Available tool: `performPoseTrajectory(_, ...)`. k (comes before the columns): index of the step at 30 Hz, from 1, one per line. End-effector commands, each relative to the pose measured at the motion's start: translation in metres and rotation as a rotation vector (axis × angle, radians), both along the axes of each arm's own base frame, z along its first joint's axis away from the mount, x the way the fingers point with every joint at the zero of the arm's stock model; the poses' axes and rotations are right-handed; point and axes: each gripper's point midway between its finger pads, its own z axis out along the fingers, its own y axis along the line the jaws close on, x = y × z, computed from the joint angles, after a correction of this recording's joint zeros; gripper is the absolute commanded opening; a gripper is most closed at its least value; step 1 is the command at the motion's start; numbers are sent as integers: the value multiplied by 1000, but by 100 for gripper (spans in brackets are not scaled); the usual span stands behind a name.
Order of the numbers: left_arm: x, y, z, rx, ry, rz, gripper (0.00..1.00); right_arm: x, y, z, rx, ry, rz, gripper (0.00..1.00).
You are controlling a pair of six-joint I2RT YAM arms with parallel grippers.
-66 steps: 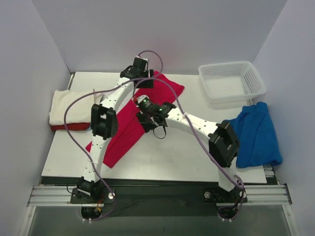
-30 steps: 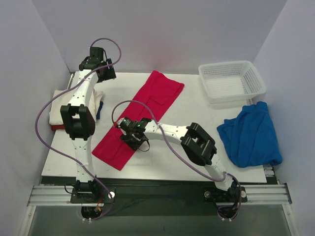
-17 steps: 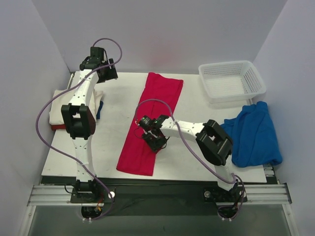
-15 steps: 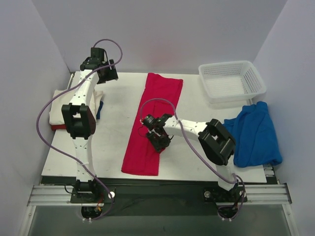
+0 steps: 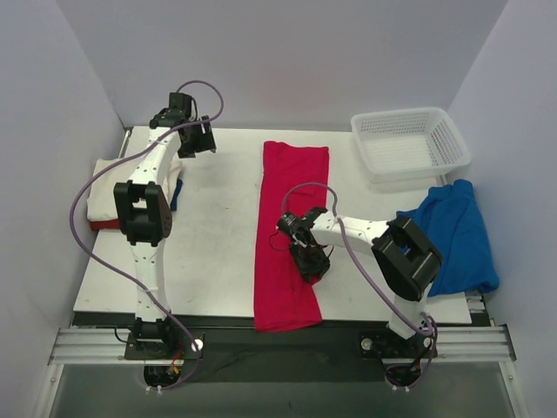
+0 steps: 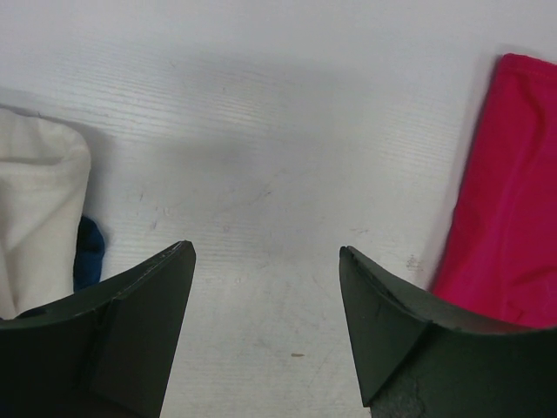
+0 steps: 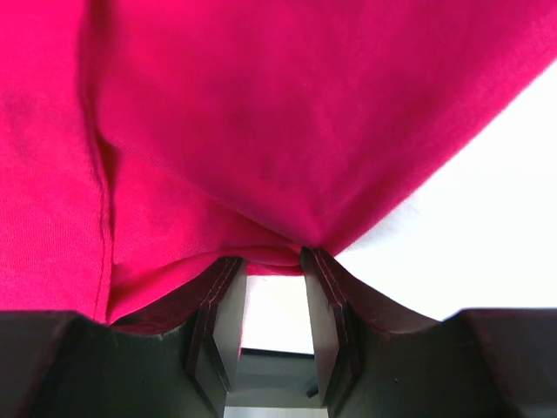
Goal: Fold and stack the t-shirts
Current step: Rotate the tshirt 90 degrees
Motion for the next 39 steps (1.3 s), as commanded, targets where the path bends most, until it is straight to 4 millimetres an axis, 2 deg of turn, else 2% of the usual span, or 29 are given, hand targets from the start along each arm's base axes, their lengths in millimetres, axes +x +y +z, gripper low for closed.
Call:
performPoseTrajectory(1,4,-11,23,-33,-54,-23,78,-18,-35,5,-132,16,-17,34)
performPoseTrajectory(5,-5,-24,17,-30,-37,-49,78,-14,-24,28,-73,-70,45,35)
performPoseTrajectory(10,-16,-43,9,-19,-10,-91,79,-4,-4,82,60,-267,74,38)
performPoseTrajectory(12,-25,-56,3,-16,11,-118,79,5,-7,101,88,-358,25,39)
performPoseTrajectory(15,-36,-82,0,-21,21,-177,79,21,-21,115,73,-458,-81,41)
performPoseTrajectory(17,-46,-104,-5,-41,35,-231,79,35,-35,118,57,-485,-168,41)
performPoseTrajectory(18,-55,-127,-4,-44,36,-276,79,43,-42,122,39,-520,-228,41)
performPoseTrajectory(20,-66,-151,-6,-52,39,-334,79,54,-53,125,24,-542,-299,42)
performPoseTrajectory(21,-77,-175,-5,-53,36,-381,79,57,-59,127,6,-554,-327,42)
performPoseTrajectory(24,-89,-206,-3,-71,29,-438,80,66,-73,132,-15,-575,-418,42)
performPoseTrajectory(25,-97,-223,-7,-78,38,-467,80,67,-76,132,-16,-576,-445,42)
performPoseTrajectory(27,-102,-238,-7,-85,37,-493,80,70,-87,131,-27,-571,-498,42)
performPoseTrajectory(28,-109,-252,-13,-86,49,-515,80,70,-90,130,-30,-566,-513,42)
performPoseTrajectory(30,-112,-266,-9,-92,41,-539,81,68,-98,127,-34,-554,-550,42)
performPoseTrajectory(31,-121,-275,-22,-81,77,-568,81,67,-102,126,-38,-553,-563,42)
performPoseTrajectory(33,-124,-284,-25,-62,81,-577,81,66,-108,124,-34,-543,-590,42)
performPoseTrajectory(35,-132,-287,-42,-31,127,-571,81,66,-111,124,-37,-541,-599,42)
performPoseTrajectory(39,-135,-281,-73,7,198,-503,81,65,-116,124,-34,-527,-610,42)
